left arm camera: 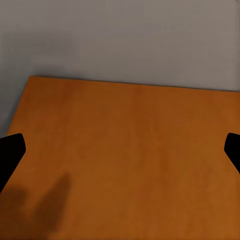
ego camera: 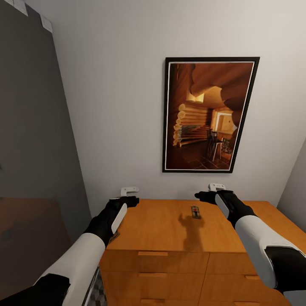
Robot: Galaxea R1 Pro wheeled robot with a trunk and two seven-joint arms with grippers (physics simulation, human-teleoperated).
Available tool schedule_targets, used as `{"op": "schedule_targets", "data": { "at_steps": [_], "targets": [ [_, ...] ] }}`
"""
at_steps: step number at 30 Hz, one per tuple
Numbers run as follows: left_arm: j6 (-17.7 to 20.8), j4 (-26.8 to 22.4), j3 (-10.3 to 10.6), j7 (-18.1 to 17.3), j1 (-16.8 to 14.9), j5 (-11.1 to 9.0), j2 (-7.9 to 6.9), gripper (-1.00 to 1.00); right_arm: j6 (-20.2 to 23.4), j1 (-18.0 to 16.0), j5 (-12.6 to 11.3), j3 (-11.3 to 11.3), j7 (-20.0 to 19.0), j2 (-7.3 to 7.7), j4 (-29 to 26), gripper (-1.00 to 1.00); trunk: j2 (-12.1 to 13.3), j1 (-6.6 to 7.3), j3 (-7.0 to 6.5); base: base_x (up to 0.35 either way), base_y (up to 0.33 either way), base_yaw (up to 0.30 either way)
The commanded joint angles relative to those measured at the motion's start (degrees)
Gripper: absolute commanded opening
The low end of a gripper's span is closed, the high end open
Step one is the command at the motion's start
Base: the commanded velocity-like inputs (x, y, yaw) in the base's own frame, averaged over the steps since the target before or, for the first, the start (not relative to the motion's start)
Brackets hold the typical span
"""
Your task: Take the four mousetraps from the cabinet in the bathroom and place them on the bathroom floor. Make sure all four end up on the same floor surface, and ensure that at least two of them are either under or directly next to the same bathroom sink.
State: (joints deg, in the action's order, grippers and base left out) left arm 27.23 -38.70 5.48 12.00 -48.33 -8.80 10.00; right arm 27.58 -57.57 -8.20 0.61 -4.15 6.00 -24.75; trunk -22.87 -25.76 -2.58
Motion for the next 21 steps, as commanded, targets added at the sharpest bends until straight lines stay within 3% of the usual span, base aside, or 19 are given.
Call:
{"op": "schedule_targets", "data": {
  "at_steps": [1, 8, 9, 14, 21],
  "targets": [
    [0.2, -0.1, 0.1, 0.5, 0.0, -0.6, 0.00, 1.00, 0.4, 0.0, -0.3, 0.1, 0.1, 0.01, -0.1, 1.00, 0.0, -0.02, 0.03, 0.000, 0.000, 0.000],
    [0.2, -0.1, 0.1, 0.5, 0.0, -0.6, 0.00, 1.00, 0.6, 0.0, 0.5, 3.2, 0.4, -0.09, 0.0, 1.00, 0.0, -0.02, 0.03, 0.000, 0.000, 0.000],
    [0.2, -0.1, 0.1, 0.5, 0.0, -0.6, 0.00, 1.00, 0.7, 0.0, 0.5, 5.5, 0.6, -0.11, 0.3, 1.00, 0.0, -0.02, 0.03, 0.000, 0.000, 0.000],
    [0.2, -0.1, 0.1, 0.5, 0.0, -0.6, 0.00, 1.00, 0.7, 0.0, 0.5, 6.0, 0.6, -0.07, 0.5, 1.00, 0.0, -0.02, 0.03, 0.019, 0.000, 0.000],
    [0.1, -0.1, 0.2, 0.5, 0.0, -0.7, 0.00, 1.00, 0.7, 0.0, 0.5, 6.2, 0.7, -0.04, 0.7, 1.00, 0.0, -0.02, 0.03, 0.206, 0.000, 0.000]
  ]
}}
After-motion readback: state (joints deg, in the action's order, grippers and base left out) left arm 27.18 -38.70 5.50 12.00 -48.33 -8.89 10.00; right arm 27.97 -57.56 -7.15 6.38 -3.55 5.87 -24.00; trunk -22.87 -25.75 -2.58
